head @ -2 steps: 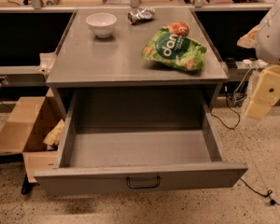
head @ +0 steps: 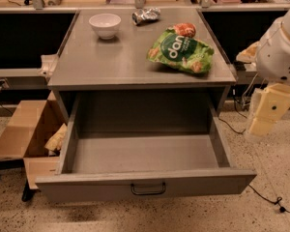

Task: Close top drawer

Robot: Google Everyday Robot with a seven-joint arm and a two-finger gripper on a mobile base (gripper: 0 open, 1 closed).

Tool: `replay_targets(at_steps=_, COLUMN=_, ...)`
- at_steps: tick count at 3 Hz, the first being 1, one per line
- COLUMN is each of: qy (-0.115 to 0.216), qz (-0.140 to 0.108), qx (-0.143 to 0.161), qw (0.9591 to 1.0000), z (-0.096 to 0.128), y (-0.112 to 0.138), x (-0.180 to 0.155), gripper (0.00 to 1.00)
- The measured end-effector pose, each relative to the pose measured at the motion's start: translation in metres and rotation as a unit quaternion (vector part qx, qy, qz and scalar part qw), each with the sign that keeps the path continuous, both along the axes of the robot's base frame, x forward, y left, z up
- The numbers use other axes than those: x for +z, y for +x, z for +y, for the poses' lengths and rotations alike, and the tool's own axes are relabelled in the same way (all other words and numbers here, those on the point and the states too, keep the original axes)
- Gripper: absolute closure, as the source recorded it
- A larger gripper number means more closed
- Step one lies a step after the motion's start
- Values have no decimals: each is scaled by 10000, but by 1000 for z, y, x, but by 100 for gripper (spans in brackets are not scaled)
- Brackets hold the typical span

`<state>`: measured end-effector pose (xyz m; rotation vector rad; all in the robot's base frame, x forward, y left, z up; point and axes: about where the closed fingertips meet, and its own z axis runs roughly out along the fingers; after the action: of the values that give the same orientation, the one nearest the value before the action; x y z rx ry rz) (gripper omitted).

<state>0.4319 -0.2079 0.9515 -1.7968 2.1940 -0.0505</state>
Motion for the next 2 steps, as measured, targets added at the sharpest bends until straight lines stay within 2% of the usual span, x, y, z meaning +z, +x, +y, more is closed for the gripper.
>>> replay_targets(at_steps=1, qy=85, qz=176, qx=501, qw=9986, z=18, y=-17, x=-39, gripper=0)
replay_targets(at_steps=2, qy=219, qz=588, qx=899, qw=9940, z=33, y=-41, x=-89, gripper=19)
